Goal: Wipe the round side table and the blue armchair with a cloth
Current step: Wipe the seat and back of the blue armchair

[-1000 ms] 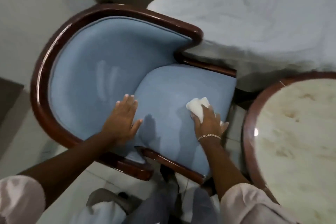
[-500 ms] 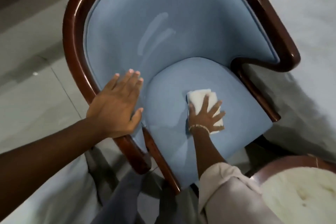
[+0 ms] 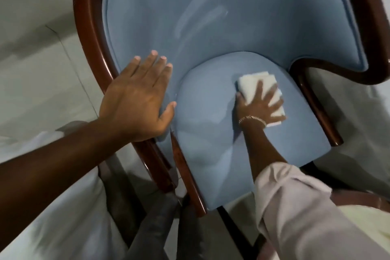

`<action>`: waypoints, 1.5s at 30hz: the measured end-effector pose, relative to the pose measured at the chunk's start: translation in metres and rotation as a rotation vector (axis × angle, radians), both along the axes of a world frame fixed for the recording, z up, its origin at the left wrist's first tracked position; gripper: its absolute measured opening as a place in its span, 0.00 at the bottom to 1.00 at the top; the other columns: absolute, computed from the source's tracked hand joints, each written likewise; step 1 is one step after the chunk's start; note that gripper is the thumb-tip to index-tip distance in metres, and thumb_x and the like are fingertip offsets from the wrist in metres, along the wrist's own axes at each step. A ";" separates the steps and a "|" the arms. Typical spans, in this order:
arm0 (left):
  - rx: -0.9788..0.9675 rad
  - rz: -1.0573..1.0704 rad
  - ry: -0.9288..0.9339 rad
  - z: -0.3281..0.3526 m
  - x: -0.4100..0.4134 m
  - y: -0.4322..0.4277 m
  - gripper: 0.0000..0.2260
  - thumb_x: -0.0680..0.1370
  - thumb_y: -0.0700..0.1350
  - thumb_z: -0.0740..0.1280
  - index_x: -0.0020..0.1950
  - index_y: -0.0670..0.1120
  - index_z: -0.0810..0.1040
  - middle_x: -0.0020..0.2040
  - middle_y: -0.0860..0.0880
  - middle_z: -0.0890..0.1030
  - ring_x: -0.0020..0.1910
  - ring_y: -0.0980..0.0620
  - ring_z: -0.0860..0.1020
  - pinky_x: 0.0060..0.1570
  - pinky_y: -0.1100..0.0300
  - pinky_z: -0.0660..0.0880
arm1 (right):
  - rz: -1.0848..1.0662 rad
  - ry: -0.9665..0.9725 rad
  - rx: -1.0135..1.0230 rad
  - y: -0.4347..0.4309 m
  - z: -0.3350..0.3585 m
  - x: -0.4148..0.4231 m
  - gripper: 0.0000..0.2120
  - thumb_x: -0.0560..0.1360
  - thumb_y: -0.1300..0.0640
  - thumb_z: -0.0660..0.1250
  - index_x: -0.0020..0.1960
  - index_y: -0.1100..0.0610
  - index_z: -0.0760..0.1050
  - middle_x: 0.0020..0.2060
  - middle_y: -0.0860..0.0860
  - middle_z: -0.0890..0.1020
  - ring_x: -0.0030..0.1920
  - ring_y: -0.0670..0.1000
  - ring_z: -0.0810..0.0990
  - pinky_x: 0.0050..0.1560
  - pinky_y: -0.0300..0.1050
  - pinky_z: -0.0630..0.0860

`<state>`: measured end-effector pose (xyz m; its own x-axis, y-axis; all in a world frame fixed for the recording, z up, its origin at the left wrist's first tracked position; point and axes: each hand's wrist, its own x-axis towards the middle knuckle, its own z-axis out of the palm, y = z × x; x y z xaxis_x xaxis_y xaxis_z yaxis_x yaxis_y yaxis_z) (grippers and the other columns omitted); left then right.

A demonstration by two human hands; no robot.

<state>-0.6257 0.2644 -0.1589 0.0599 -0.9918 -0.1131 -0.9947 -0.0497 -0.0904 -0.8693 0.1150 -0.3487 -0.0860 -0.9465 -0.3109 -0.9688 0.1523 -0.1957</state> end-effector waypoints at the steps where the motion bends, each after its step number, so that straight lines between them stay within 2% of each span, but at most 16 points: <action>1: -0.004 0.011 0.001 -0.002 0.000 0.002 0.36 0.78 0.59 0.54 0.79 0.37 0.61 0.78 0.35 0.65 0.80 0.38 0.60 0.79 0.42 0.56 | 0.132 0.007 -0.019 0.003 -0.006 0.018 0.36 0.75 0.31 0.54 0.79 0.36 0.47 0.83 0.48 0.45 0.80 0.66 0.44 0.68 0.83 0.44; 5: -0.002 -0.005 0.032 0.002 -0.001 0.003 0.35 0.78 0.58 0.56 0.78 0.36 0.62 0.78 0.35 0.66 0.80 0.38 0.61 0.79 0.42 0.58 | 0.856 -0.004 -0.117 0.118 -0.008 0.008 0.35 0.74 0.37 0.61 0.79 0.41 0.59 0.81 0.52 0.58 0.79 0.69 0.54 0.69 0.81 0.50; 7: -0.038 0.008 0.052 0.005 -0.001 0.005 0.34 0.78 0.56 0.58 0.77 0.36 0.64 0.77 0.35 0.67 0.79 0.38 0.62 0.78 0.42 0.59 | 0.953 -0.060 -0.119 0.159 0.004 -0.027 0.34 0.70 0.41 0.68 0.76 0.42 0.67 0.79 0.52 0.64 0.77 0.67 0.61 0.68 0.78 0.57; 10: -0.086 0.017 0.119 0.011 -0.003 0.007 0.31 0.79 0.54 0.60 0.77 0.36 0.66 0.77 0.36 0.69 0.79 0.38 0.63 0.78 0.41 0.61 | 0.437 -0.073 0.059 0.161 0.032 -0.035 0.30 0.72 0.42 0.66 0.74 0.43 0.70 0.78 0.51 0.68 0.75 0.62 0.68 0.69 0.70 0.63; 13: -0.080 -0.048 0.148 0.017 0.003 0.003 0.31 0.79 0.55 0.59 0.77 0.36 0.65 0.78 0.36 0.67 0.79 0.38 0.62 0.77 0.39 0.61 | -0.136 -0.362 0.251 0.133 0.068 0.018 0.25 0.78 0.39 0.62 0.73 0.46 0.69 0.71 0.54 0.76 0.68 0.60 0.75 0.70 0.62 0.67; 15: -0.092 -0.054 0.175 0.024 0.028 -0.010 0.34 0.79 0.56 0.59 0.79 0.36 0.60 0.80 0.36 0.60 0.81 0.38 0.56 0.79 0.39 0.57 | -0.152 -0.640 0.368 0.123 0.094 0.070 0.21 0.77 0.38 0.64 0.67 0.47 0.73 0.63 0.53 0.82 0.64 0.59 0.79 0.65 0.52 0.71; 17: -0.102 -0.041 0.165 0.036 0.075 -0.037 0.37 0.79 0.57 0.58 0.80 0.35 0.55 0.82 0.36 0.55 0.82 0.38 0.50 0.80 0.40 0.52 | -0.006 -0.832 0.413 0.118 0.119 0.116 0.21 0.77 0.38 0.65 0.67 0.45 0.74 0.64 0.48 0.81 0.65 0.53 0.78 0.60 0.43 0.71; 21: 0.010 -0.275 0.070 0.063 0.169 -0.118 0.38 0.79 0.58 0.57 0.80 0.35 0.54 0.82 0.36 0.53 0.82 0.37 0.49 0.79 0.37 0.54 | -0.015 -0.974 0.271 0.077 0.130 0.190 0.24 0.78 0.41 0.66 0.72 0.41 0.69 0.72 0.43 0.74 0.70 0.48 0.73 0.67 0.41 0.67; 24: 0.035 -0.436 0.057 0.069 0.194 -0.194 0.40 0.78 0.61 0.57 0.81 0.36 0.52 0.83 0.37 0.51 0.83 0.39 0.48 0.80 0.40 0.54 | -0.345 -1.044 -0.010 0.012 0.139 0.261 0.27 0.79 0.48 0.68 0.76 0.48 0.66 0.78 0.51 0.65 0.77 0.52 0.65 0.74 0.39 0.59; 28: -0.040 -0.445 0.196 0.056 0.194 -0.244 0.44 0.76 0.65 0.58 0.82 0.37 0.50 0.83 0.39 0.49 0.83 0.42 0.47 0.80 0.46 0.51 | -0.833 -0.977 -0.330 -0.107 0.126 0.269 0.30 0.78 0.43 0.66 0.77 0.45 0.62 0.81 0.48 0.59 0.78 0.53 0.61 0.75 0.50 0.62; 30: -0.065 -0.465 0.210 0.052 0.196 -0.245 0.45 0.76 0.67 0.57 0.82 0.39 0.47 0.84 0.40 0.47 0.83 0.43 0.45 0.80 0.46 0.50 | -0.845 -0.901 -0.359 -0.121 0.099 0.256 0.33 0.79 0.37 0.59 0.80 0.43 0.55 0.81 0.47 0.56 0.80 0.47 0.56 0.80 0.48 0.56; 32: -0.066 -0.469 0.192 0.055 0.197 -0.243 0.45 0.77 0.68 0.56 0.82 0.40 0.45 0.84 0.40 0.46 0.83 0.42 0.44 0.80 0.43 0.52 | -0.756 -1.024 -0.215 -0.084 0.078 0.256 0.31 0.79 0.37 0.56 0.79 0.35 0.49 0.80 0.46 0.60 0.79 0.47 0.59 0.79 0.49 0.58; 34: -0.043 -0.472 0.171 0.061 0.193 -0.242 0.45 0.77 0.68 0.54 0.82 0.39 0.45 0.83 0.39 0.46 0.83 0.42 0.44 0.80 0.42 0.53 | -0.676 -1.022 -0.096 -0.029 0.071 0.270 0.32 0.76 0.36 0.58 0.75 0.28 0.47 0.77 0.46 0.65 0.77 0.48 0.64 0.77 0.50 0.63; 37: -0.021 -0.470 0.193 0.065 0.190 -0.242 0.44 0.77 0.66 0.54 0.81 0.37 0.47 0.83 0.38 0.47 0.83 0.41 0.46 0.80 0.41 0.54 | -0.467 -1.062 -0.119 0.002 0.105 0.288 0.32 0.71 0.34 0.62 0.70 0.20 0.50 0.77 0.44 0.64 0.76 0.47 0.65 0.76 0.49 0.65; 41: -0.048 -0.488 0.227 0.062 0.191 -0.241 0.41 0.79 0.64 0.53 0.81 0.35 0.51 0.83 0.37 0.50 0.83 0.40 0.49 0.79 0.40 0.57 | -0.276 -0.972 -0.444 -0.082 0.141 0.289 0.33 0.77 0.40 0.64 0.75 0.29 0.51 0.81 0.44 0.45 0.82 0.54 0.49 0.79 0.54 0.52; 45: -0.074 -0.498 0.230 0.060 0.194 -0.239 0.39 0.80 0.64 0.51 0.81 0.36 0.52 0.83 0.38 0.52 0.83 0.41 0.51 0.79 0.41 0.58 | -0.539 -0.819 -0.602 -0.145 0.130 0.262 0.35 0.76 0.50 0.71 0.78 0.45 0.56 0.82 0.56 0.51 0.81 0.60 0.51 0.77 0.65 0.60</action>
